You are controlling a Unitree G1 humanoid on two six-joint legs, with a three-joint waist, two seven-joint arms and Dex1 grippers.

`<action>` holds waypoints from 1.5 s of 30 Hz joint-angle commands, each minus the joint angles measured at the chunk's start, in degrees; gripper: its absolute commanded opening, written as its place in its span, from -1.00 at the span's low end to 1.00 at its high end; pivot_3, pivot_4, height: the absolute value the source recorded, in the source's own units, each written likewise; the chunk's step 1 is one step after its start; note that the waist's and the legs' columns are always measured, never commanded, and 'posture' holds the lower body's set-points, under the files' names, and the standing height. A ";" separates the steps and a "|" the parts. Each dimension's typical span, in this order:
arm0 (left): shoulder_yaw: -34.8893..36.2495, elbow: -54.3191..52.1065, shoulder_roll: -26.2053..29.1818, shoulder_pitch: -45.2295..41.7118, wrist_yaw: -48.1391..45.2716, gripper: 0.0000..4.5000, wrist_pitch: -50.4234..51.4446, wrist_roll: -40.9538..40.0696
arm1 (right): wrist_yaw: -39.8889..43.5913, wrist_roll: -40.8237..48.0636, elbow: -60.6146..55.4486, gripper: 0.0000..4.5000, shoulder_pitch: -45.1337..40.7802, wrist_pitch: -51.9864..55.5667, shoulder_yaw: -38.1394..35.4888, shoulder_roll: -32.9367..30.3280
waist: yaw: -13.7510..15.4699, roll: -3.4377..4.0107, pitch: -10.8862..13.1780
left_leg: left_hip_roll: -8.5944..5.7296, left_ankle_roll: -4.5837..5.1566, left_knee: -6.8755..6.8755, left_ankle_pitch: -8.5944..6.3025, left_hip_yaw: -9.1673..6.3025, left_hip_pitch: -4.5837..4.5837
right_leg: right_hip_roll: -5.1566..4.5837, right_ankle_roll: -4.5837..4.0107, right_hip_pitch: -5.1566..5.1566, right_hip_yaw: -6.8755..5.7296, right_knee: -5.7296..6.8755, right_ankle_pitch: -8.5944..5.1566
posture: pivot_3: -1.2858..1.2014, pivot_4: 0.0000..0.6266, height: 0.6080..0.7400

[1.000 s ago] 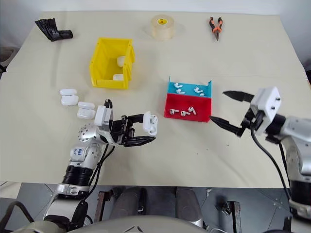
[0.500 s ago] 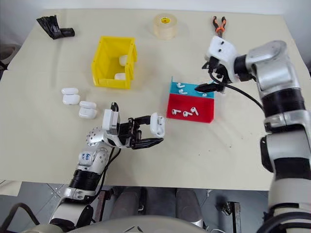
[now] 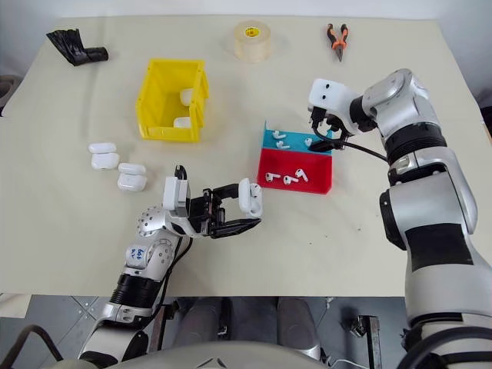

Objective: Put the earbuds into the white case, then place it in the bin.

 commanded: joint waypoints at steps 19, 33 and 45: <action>-0.28 -2.85 -0.11 0.44 1.07 0.24 -0.55 -0.99 | 2.14 -3.44 2.03 0.02 -0.79 -0.83 -1.40 3.13 | -1.24 0.03 -0.02 | 0.00 -0.07 0.03 0.04 -0.04 0.05 | -0.01 0.00 0.01 -0.04 0.18 0.00 | 0.03 -0.52 1.00; -0.22 -3.30 0.20 0.76 1.33 0.24 -0.11 -1.11 | 1.21 -3.17 1.61 -0.42 -0.15 -1.85 -1.74 3.70 | -1.25 0.03 -0.02 | 0.00 -0.07 0.03 0.04 -0.04 0.06 | -0.02 0.00 0.00 -0.04 0.20 0.00 | 0.03 -0.52 1.00; -0.18 -2.83 0.48 0.42 0.77 0.24 -0.18 -1.12 | 1.58 -3.19 1.57 -0.59 0.67 -3.04 -1.50 3.97 | -1.26 0.03 -0.02 | 0.00 -0.07 0.03 0.04 -0.04 0.06 | -0.02 0.00 0.00 -0.04 0.21 0.00 | 0.03 -0.52 1.00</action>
